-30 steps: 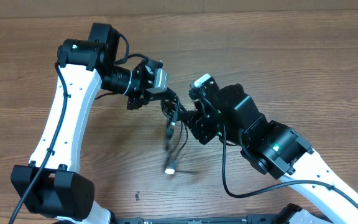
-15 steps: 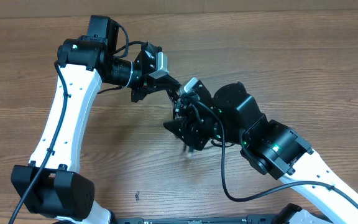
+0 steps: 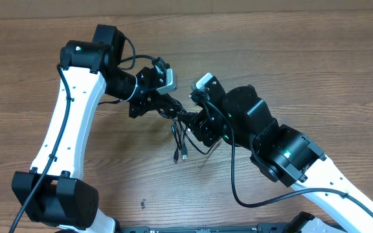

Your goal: Untangle cables

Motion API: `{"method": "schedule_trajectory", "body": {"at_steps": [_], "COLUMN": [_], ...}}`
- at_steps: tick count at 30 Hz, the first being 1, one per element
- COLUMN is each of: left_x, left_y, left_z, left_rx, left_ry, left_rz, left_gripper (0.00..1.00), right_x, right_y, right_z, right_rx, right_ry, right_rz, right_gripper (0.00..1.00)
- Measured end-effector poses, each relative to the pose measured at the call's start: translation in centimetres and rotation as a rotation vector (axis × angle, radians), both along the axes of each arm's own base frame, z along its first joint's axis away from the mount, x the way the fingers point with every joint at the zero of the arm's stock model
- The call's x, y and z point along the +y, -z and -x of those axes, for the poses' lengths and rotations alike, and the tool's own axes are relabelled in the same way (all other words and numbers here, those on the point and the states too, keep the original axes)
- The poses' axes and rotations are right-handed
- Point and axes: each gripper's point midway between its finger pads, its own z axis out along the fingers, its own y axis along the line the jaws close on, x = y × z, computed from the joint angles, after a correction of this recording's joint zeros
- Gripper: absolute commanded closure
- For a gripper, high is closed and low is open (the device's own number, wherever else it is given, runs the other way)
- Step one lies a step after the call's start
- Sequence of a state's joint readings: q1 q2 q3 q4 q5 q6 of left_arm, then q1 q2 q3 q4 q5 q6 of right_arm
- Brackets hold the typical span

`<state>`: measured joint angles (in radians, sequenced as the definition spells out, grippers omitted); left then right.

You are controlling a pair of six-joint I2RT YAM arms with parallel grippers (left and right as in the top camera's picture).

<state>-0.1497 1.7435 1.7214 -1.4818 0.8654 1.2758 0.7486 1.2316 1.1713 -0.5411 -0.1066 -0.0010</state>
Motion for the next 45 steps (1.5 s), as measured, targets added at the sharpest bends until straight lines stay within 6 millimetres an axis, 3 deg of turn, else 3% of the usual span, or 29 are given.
{"method": "schedule_trajectory", "body": {"at_steps": [6,12,19,21,26,29,33,36,40,45], "left_x": [-1.1,-2.4,-3.3,-3.6,-3.4,-3.2,-2.4,-1.4,-0.2,0.3], "left_y": [-1.7,-3.8,-5.5,-6.3,-6.5,-6.1,-4.7,-4.2,-4.4,-4.6], "left_z": [1.3,0.7,-3.5,-5.5,-8.0,-8.0,-7.0,-6.6,-6.0,-3.9], "left_rx": [-0.028,-0.082,-0.174,-0.188,-0.077,0.004,0.098,0.138,0.185,0.253], "left_ry": [0.084,0.099,0.019,-0.043,-0.216,-0.274,-0.317,-0.337,-0.343,-0.306], "left_rz": [0.129,0.275,0.346,0.362,0.333,0.318,0.257,0.239,0.268,0.293], "left_gripper": [0.96,0.96,0.96,0.96,0.96,0.96,0.96,0.96,0.96,0.96], "right_x": [-1.2,0.2,1.6,2.0,2.1,1.7,-0.8,-2.5,-3.3,-2.0], "right_y": [1.1,1.6,1.6,1.5,1.5,1.7,2.0,1.7,1.5,0.4], "right_z": [-0.3,0.8,2.4,2.9,3.3,2.7,-0.7,-2.4,-3.1,-3.0], "right_rx": [-0.003,0.045,0.095,0.111,0.118,0.111,0.04,-0.041,-0.11,-0.199], "right_ry": [0.039,-0.049,-0.156,-0.187,-0.208,-0.164,0.06,0.163,0.175,0.038], "right_rz": [0.073,0.045,-0.006,-0.02,-0.027,-0.007,0.067,0.126,0.194,0.199], "right_gripper": [0.48,0.61,0.67,0.68,0.74,0.68,0.32,0.28,0.24,0.24]}}
